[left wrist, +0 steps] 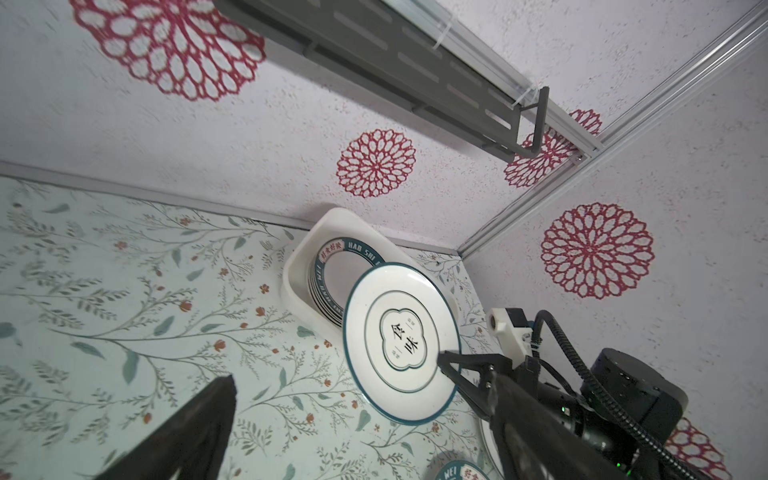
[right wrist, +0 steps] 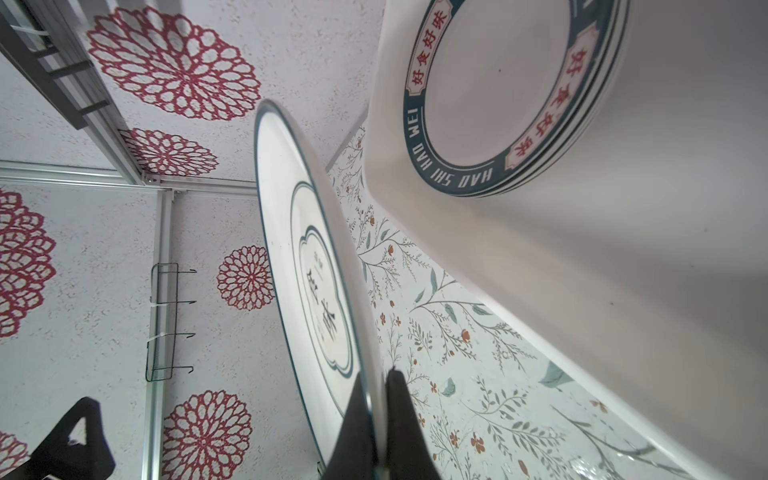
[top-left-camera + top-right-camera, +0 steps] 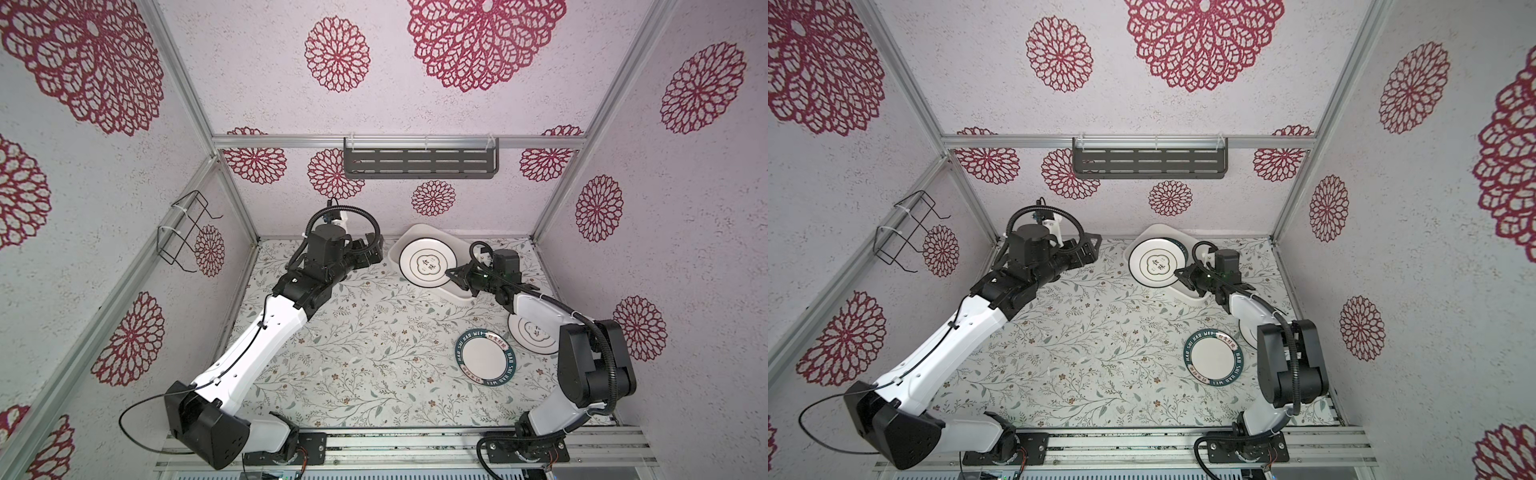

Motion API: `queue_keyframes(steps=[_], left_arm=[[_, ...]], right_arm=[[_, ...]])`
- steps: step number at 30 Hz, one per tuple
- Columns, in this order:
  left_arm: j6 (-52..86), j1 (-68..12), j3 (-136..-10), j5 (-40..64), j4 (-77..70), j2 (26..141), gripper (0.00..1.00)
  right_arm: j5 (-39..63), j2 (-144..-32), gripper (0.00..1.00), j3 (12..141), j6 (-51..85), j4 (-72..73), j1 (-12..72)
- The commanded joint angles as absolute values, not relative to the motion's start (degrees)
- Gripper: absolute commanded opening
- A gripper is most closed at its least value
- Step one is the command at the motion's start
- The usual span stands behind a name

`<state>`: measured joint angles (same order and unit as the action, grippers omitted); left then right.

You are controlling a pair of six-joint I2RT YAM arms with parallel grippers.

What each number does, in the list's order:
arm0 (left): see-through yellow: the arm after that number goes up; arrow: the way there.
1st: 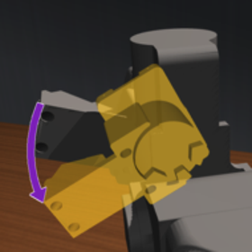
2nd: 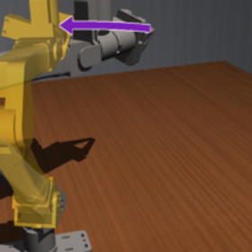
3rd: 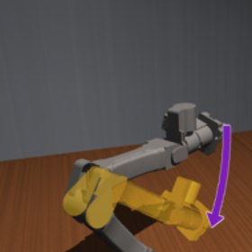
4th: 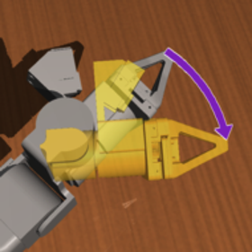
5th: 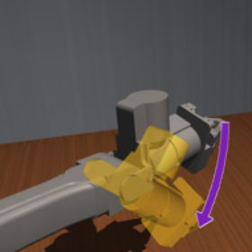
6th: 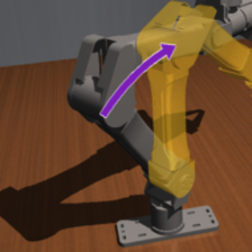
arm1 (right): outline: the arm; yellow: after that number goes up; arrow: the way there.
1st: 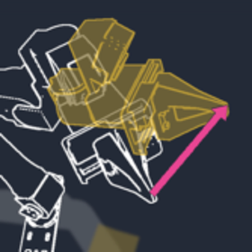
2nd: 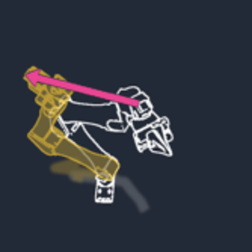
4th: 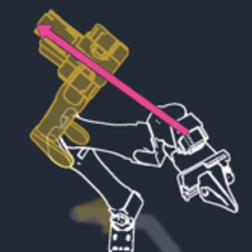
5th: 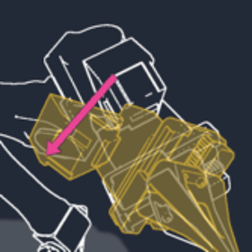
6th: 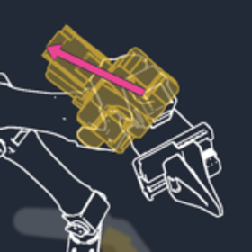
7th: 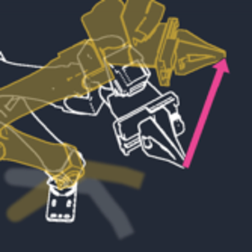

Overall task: Place the plates into the plastic bin on the countertop
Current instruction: Place the plate in the plastic bin.

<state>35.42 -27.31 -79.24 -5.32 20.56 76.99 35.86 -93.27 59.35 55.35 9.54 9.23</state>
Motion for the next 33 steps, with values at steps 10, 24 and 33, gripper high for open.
queue_keyframes(steps=[10,24,33], left_arm=[[27.42,-10.76,-66.85,2.37,19.29,68.47,0.97],[26.53,-4.67,-64.02,21.38,9.10,79.87,0.97],[27.64,-4.39,-65.60,23.75,7.77,83.72,0.97]], right_arm=[[30.67,-95.03,0.00,70.47,46.57,-5.77,4.97],[22.47,-104.67,0.00,80.57,50.13,-7.47,3.60],[19.96,-114.48,0.00,89.66,53.92,-5.67,5.26]])
